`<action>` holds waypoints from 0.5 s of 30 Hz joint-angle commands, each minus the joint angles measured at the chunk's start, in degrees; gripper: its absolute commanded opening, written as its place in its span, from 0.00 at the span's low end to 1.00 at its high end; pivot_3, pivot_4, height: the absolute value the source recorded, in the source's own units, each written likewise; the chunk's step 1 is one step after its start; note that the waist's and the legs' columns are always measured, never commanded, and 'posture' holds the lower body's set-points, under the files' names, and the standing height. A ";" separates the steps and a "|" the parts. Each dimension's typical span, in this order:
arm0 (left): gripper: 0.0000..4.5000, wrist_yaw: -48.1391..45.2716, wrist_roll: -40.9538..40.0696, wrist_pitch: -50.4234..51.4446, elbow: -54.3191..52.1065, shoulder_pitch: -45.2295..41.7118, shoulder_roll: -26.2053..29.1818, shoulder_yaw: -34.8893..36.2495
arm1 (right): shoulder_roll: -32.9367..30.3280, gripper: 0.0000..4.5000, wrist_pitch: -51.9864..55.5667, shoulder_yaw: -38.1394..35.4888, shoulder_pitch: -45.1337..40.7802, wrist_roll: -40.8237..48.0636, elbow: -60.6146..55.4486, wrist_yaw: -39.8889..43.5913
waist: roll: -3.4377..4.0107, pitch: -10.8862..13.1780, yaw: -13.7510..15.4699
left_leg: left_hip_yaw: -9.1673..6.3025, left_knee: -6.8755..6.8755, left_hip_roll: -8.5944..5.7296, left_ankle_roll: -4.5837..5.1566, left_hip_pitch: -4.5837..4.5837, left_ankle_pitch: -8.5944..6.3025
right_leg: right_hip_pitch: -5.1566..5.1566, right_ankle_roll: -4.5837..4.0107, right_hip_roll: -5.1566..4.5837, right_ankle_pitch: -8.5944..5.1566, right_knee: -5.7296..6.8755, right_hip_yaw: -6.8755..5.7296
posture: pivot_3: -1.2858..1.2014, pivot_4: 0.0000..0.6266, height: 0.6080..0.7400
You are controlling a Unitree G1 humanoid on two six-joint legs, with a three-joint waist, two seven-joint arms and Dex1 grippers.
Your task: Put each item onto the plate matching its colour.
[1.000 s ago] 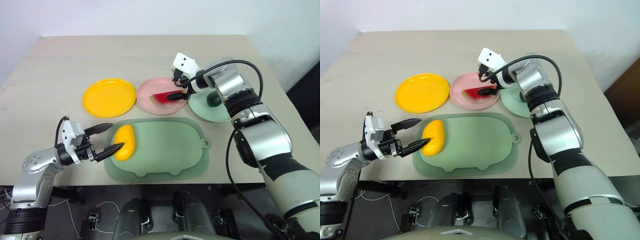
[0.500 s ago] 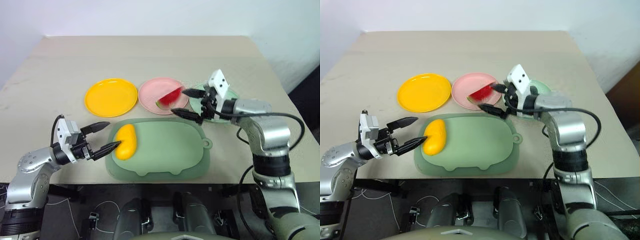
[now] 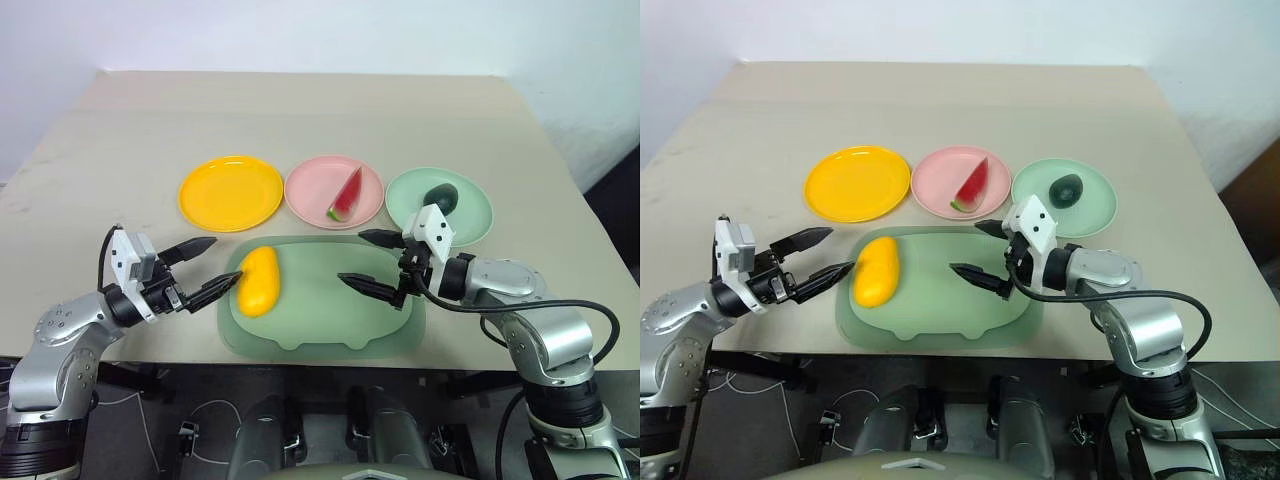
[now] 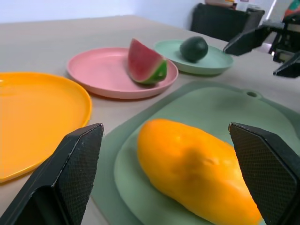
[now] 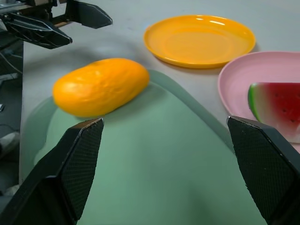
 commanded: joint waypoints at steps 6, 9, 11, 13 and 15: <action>1.00 8.49 -6.16 11.43 -10.62 0.54 0.25 0.26 | 1.01 0.99 5.19 -6.54 -4.65 13.23 -4.50 -2.87 | 0.00 0.00 0.08 | -0.01 0.00 0.00 0.01 0.01 0.01 | 0.01 0.13 0.04 0.08 0.02 0.01 | 0.52 0.24 0.67; 1.00 11.39 -7.68 15.48 -12.82 0.76 0.47 0.41 | 0.99 0.99 4.83 -6.06 -4.45 14.97 -4.07 -3.50 | 0.00 0.00 0.62 | -0.02 0.01 0.01 0.01 0.05 0.01 | 0.07 0.14 0.08 0.08 0.02 0.01 | 0.52 0.24 0.67; 1.00 12.97 -7.82 17.53 -14.08 0.72 0.79 -0.02 | 0.71 0.99 3.48 -4.83 -3.88 14.23 -3.17 -3.86 | 0.00 0.00 0.82 | -0.02 0.00 0.02 0.01 0.10 0.01 | 0.10 0.14 0.10 0.08 0.02 0.01 | 0.52 0.24 0.67; 1.00 14.89 -8.21 19.79 -15.21 0.43 0.79 -0.49 | 0.35 0.99 2.20 -3.69 -3.23 13.37 -2.66 -3.90 | 0.00 0.00 0.97 | -0.02 0.00 0.02 0.01 0.15 0.01 | 0.15 0.14 0.10 0.08 0.03 0.01 | 0.52 0.24 0.67; 1.00 16.99 -10.03 22.59 -16.53 -0.31 0.40 -0.74 | 0.25 0.99 1.53 -3.20 -2.88 13.17 -2.64 -4.21 | 0.00 0.00 1.11 | -0.02 0.00 0.02 0.01 0.15 0.01 | 0.17 0.14 0.10 0.07 0.02 0.01 | 0.52 0.24 0.67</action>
